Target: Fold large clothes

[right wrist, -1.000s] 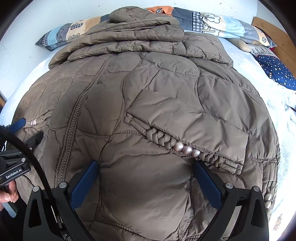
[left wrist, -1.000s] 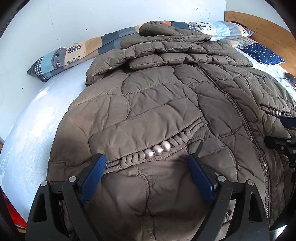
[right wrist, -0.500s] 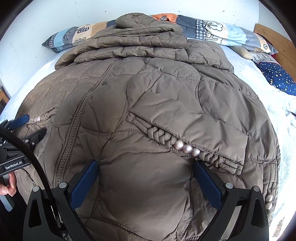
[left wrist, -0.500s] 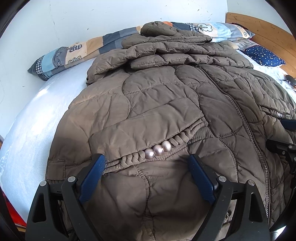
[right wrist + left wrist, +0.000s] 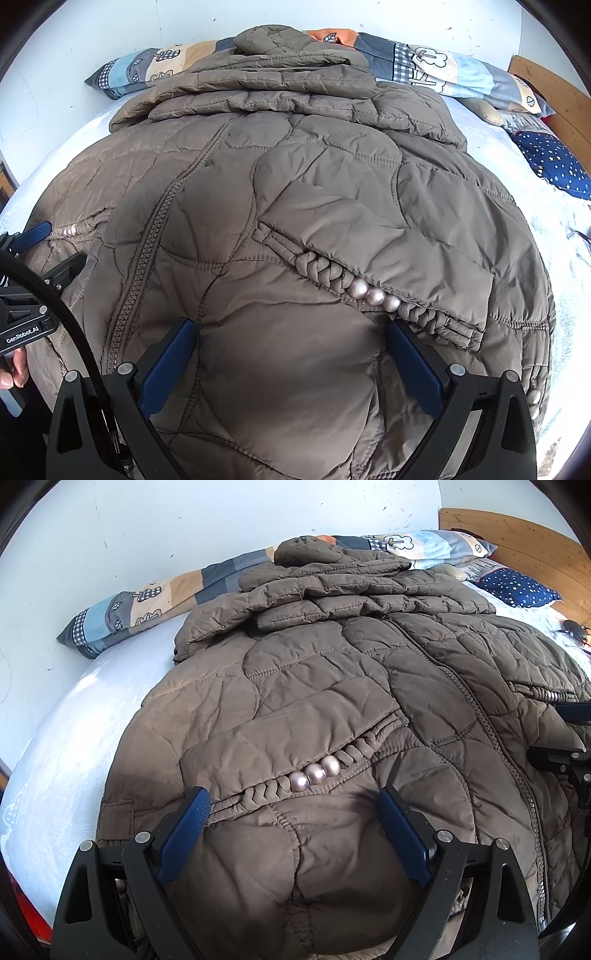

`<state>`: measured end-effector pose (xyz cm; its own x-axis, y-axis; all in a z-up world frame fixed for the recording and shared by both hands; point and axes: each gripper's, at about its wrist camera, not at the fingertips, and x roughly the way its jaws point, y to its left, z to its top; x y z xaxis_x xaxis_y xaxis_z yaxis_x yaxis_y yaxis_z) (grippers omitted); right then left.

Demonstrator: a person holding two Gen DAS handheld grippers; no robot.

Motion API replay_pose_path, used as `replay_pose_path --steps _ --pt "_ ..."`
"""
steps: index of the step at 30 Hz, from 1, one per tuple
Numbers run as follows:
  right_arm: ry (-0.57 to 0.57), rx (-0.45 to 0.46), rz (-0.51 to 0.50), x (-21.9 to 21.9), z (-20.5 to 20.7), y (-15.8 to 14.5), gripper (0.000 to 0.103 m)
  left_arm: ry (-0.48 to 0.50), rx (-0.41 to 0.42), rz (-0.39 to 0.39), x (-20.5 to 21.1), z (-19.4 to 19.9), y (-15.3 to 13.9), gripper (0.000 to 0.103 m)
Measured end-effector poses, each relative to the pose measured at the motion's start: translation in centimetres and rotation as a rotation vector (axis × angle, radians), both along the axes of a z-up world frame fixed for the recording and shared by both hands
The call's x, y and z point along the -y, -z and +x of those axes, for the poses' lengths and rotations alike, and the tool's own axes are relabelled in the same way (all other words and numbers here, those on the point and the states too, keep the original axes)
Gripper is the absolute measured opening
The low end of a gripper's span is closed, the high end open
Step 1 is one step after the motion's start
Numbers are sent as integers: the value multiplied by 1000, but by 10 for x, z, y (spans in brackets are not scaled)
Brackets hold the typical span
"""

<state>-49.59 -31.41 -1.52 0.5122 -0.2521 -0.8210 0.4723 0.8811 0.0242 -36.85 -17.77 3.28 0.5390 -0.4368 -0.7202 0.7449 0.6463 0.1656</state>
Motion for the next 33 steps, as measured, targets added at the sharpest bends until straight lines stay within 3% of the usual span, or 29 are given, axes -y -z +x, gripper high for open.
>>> replay_pose_path --steps 9,12,17,20,24,33 --pt "-3 -10 -2 -1 -1 -5 103 -3 19 5 -7 -1 -10 91" --pt "19 35 -32 -3 -11 -18 103 -31 17 -20 -14 3 -16 91" --pt "52 102 13 1 -26 -31 103 -90 -50 -48 -26 17 -18 91" --pt "60 68 55 0 -24 -21 103 -111 -100 -44 -27 25 -12 91" --pt "45 -1 37 -2 -15 -10 103 -101 -83 -25 -23 21 -9 91" --pt "37 -3 23 -2 -13 -3 103 -107 -85 -18 -20 22 -7 92"
